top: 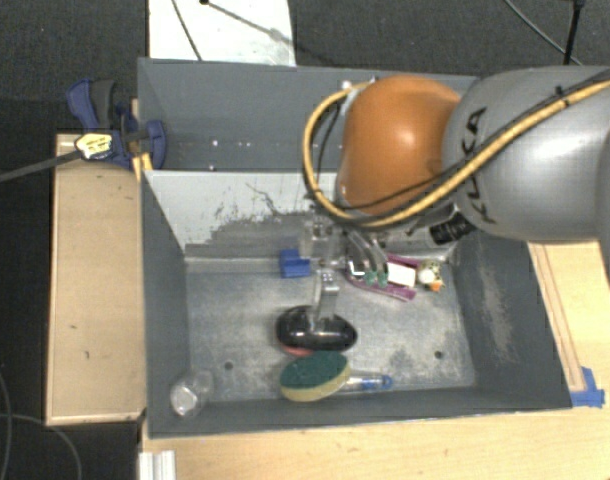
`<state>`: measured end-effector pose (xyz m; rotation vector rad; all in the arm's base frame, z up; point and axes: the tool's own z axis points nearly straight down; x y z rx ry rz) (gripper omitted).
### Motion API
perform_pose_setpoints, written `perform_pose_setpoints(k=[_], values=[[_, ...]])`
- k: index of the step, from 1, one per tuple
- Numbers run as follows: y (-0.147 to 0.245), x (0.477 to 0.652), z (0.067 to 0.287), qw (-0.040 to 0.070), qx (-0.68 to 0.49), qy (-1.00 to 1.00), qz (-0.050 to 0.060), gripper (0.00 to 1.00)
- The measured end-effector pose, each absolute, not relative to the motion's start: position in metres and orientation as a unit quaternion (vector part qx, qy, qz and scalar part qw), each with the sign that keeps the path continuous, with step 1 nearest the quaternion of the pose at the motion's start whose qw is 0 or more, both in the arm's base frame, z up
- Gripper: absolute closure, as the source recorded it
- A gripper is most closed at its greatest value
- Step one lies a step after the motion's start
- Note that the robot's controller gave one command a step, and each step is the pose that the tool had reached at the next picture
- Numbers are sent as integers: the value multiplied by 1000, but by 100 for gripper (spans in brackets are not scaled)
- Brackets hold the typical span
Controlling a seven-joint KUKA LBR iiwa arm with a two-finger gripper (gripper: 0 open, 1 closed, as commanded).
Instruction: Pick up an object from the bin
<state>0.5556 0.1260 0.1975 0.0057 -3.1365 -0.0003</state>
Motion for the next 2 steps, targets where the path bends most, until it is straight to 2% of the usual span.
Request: perform_pose_setpoints(k=[1, 2], values=[[95, 534, 75, 2, -63, -998, -2, 0], [96, 537, 79, -3, -65, -998, -3, 100]])
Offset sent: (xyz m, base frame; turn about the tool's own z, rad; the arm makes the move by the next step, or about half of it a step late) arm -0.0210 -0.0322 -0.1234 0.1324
